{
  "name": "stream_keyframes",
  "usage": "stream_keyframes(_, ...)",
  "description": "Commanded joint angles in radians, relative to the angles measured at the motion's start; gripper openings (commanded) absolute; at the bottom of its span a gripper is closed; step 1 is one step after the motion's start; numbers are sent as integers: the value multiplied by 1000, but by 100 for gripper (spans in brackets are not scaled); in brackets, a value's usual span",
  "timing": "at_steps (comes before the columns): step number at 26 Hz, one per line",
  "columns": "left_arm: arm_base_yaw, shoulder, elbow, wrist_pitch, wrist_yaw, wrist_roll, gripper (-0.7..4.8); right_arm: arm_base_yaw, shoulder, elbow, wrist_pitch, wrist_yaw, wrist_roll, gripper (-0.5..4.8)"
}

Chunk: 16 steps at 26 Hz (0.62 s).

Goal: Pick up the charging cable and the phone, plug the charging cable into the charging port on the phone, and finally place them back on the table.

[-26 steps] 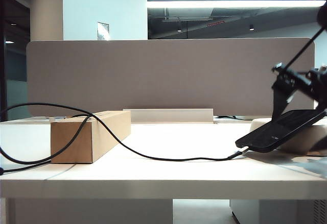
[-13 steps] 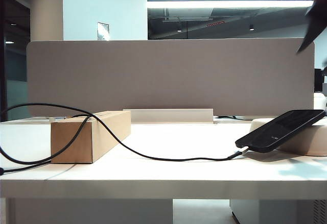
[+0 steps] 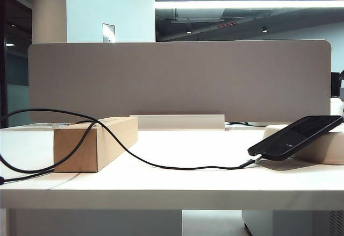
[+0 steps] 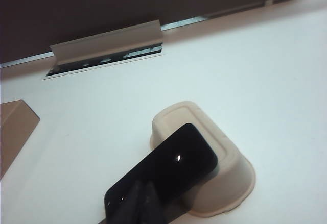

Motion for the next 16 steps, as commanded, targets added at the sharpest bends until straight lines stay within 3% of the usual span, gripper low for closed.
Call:
stream_keyframes(1, 1, -103, -120, 156, -54, -65, -6, 1, -54, -53, 49, 7, -45, -1)
stream_keyframes(7, 0, -309, -367, 319, -95, -195, -6, 1, -194, -169, 74, 5, -63, -1)
stream_keyframes(16, 0, -450, -635, 542, -143, -370, -6, 1, -305, -274, 104, 9, -60, -1)
